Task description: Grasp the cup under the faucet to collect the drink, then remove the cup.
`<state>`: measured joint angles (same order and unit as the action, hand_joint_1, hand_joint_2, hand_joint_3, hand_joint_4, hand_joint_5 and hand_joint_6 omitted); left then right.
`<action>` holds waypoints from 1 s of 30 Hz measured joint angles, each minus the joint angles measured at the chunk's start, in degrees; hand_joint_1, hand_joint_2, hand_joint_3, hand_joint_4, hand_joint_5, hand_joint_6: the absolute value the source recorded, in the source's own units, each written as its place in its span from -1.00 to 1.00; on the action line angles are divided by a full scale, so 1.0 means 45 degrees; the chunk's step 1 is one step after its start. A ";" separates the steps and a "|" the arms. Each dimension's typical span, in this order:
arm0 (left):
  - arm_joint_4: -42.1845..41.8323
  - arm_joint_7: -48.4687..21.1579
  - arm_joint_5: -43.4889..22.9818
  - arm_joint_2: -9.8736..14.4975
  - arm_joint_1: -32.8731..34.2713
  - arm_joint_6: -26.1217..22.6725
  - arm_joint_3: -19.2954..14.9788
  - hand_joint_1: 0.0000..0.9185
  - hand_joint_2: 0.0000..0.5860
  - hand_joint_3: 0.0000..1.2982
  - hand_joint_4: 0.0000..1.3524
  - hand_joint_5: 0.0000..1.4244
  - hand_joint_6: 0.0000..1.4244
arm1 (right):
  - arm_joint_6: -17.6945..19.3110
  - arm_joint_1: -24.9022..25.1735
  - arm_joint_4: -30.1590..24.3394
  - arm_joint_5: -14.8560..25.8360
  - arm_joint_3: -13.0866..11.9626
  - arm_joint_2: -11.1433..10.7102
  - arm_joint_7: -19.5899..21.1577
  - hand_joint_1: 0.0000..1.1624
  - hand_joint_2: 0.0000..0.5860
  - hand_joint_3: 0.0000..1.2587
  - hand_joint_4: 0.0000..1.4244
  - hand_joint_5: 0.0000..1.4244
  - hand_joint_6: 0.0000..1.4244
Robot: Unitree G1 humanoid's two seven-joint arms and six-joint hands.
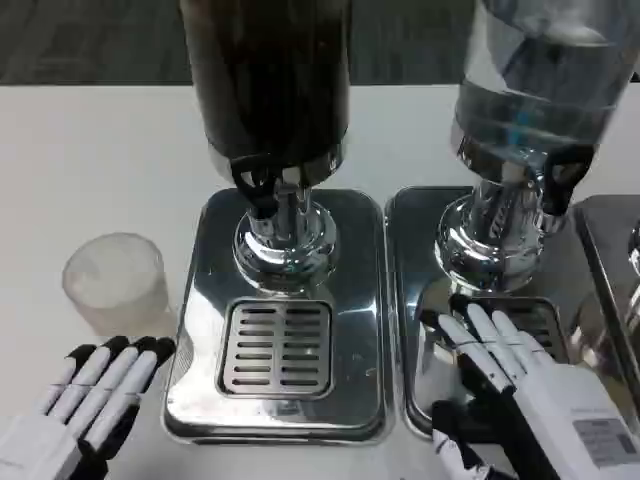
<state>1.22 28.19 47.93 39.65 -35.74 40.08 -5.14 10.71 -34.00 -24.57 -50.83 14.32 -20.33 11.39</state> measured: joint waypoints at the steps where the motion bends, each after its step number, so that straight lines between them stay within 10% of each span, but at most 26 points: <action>1: 0.0005 0.0000 0.0000 0.0000 0.0004 0.0002 0.0000 -1.00 -0.71 -1.00 -1.00 -1.00 -1.00 | 0.0000 -0.0008 0.0000 0.0000 0.0000 0.0032 0.0001 -0.14 1.00 -0.83 -1.00 -1.00 -0.91; 30: 0.0649 0.0519 -0.1103 -0.0172 0.0008 0.1002 -0.0731 -1.00 -0.71 -1.00 -1.00 -1.00 -1.00 | -0.0005 -0.0047 -0.0047 0.0019 -0.0001 0.0176 -0.0022 -0.14 1.00 -0.83 -1.00 -1.00 -0.91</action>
<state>4.14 30.52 42.97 38.87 -35.70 44.60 -8.43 10.68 -34.22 -24.78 -50.74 14.32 -19.54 11.29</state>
